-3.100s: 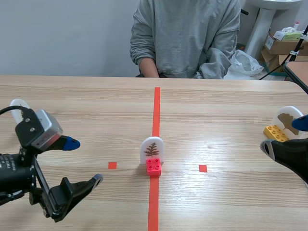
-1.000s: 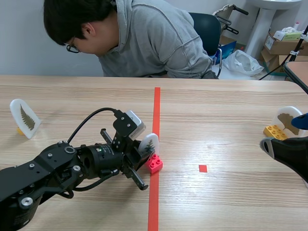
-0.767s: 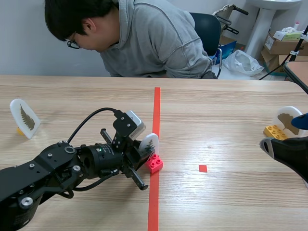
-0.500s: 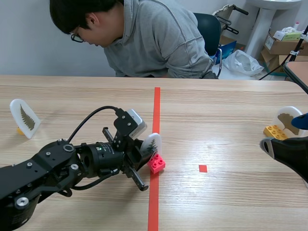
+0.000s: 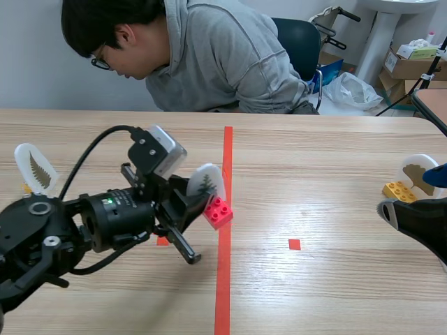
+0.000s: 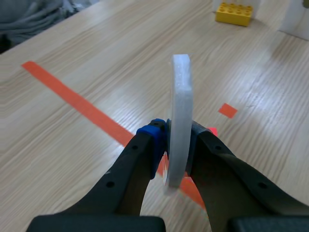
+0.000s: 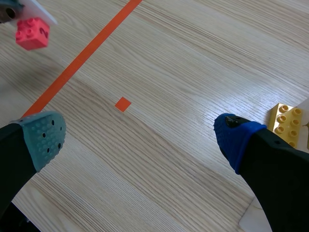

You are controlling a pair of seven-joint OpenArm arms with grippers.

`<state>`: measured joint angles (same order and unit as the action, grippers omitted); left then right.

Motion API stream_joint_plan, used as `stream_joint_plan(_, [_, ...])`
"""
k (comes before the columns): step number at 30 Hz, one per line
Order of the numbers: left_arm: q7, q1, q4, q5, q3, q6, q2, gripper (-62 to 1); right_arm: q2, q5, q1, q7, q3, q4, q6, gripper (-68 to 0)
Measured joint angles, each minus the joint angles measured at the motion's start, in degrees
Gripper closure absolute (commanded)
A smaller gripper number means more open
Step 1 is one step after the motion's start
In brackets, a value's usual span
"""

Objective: Do the leaf sorting experiment

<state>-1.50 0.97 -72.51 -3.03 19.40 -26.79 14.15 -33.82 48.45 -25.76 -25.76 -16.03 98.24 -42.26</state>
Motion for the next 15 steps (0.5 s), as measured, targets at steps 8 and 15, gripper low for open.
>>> stream_joint_plan(8, [4.68, -5.31, -2.91, -6.88, -13.77, 0.42, 0.0, -3.2, 0.04, 0.0, 0.0, 0.0, 0.0, 0.0, 0.0, -63.8])
stream_joint_plan(15, [9.16, -7.19, -2.84, -14.36, -24.61, 3.8, -0.02, -3.1, 1.33, 0.02, 0.0, 0.02, 0.0, 0.0, 0.0, -63.8])
